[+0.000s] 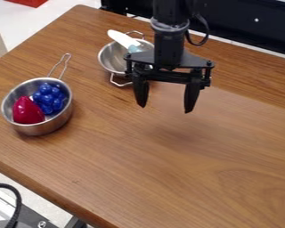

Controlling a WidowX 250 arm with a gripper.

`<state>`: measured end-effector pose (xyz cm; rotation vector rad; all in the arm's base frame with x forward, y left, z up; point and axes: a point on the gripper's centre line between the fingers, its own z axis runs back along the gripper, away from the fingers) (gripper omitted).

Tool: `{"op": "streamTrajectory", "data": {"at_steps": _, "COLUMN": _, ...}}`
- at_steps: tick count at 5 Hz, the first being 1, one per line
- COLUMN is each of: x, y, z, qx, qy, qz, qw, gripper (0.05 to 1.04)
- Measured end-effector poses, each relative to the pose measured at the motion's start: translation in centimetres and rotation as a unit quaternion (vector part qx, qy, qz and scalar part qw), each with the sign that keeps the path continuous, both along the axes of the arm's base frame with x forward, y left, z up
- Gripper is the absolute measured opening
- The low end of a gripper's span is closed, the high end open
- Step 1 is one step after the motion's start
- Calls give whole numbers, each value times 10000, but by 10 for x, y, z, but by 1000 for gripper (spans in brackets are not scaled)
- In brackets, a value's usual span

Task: Put the silver bowl to the bottom right of the table.

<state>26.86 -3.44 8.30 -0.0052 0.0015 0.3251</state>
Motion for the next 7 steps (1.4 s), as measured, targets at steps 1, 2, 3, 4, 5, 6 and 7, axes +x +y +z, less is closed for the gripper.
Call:
{"op": "streamTrajectory", "data": {"at_steps": 1, "x": -3, "y": 1, "z": -6, "qx": 0, "qy": 108, "qz": -8, "qw": 9999, "gripper": 999}}
{"op": "streamTrajectory", "data": {"at_steps": 2, "x": -3, "y": 29, "z": -5, "qx": -80, "qy": -171, "qz": 65, "qw": 9998, "gripper": 1000}}
{"op": "streamTrajectory", "data": {"at_steps": 3, "x": 0, "y": 61, "z": 3, "qx": -162, "qy": -448, "qz": 266, "qw": 9985, "gripper": 1000}}
{"op": "streamTrajectory", "data": {"at_steps": 4, "x": 6, "y": 79, "z": 13, "qx": -303, "qy": -861, "qz": 372, "qw": 9951, "gripper": 999}}
{"op": "streamTrajectory", "data": {"at_steps": 5, "x": 20, "y": 111, "z": 26, "qx": -405, "qy": -1190, "qz": 758, "qw": 9892, "gripper": 999}}
{"op": "streamTrajectory", "data": {"at_steps": 6, "x": 29, "y": 130, "z": 21, "qx": -528, "qy": -1081, "qz": 926, "qw": 9884, "gripper": 1000}}
{"op": "streamTrajectory", "data": {"at_steps": 7, "x": 38, "y": 139, "z": 18, "qx": -614, "qy": -1227, "qz": 1255, "qw": 9826, "gripper": 999}}
